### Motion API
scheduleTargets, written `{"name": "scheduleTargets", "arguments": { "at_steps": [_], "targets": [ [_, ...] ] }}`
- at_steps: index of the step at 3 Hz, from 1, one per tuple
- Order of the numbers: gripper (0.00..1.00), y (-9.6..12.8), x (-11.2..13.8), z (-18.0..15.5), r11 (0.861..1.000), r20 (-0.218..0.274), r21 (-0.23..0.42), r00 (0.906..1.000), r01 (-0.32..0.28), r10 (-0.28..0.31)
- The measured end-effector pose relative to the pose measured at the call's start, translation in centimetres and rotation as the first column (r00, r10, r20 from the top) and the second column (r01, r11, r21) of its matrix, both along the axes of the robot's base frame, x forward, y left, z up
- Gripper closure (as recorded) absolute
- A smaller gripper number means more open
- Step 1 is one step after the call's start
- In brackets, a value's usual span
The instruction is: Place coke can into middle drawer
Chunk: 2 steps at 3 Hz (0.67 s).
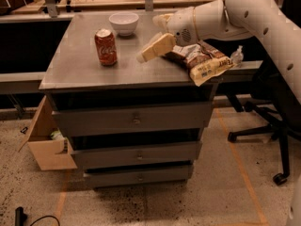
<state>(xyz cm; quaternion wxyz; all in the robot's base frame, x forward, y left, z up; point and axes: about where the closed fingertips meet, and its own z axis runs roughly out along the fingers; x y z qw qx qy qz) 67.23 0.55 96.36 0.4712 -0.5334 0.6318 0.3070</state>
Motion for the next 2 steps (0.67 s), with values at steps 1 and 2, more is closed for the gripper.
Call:
{"name": "scheduleTargets", "arguments": {
  "at_steps": [1,2],
  "targets": [
    [0.0,0.3,0.2,-1.1,0.999,-0.033,-0.026,0.9986,0.041,-0.042],
    [0.0,2.4,1.8,-3.1,0.997,-0.064,0.015,0.9951,0.077,-0.076]
  ]
}}
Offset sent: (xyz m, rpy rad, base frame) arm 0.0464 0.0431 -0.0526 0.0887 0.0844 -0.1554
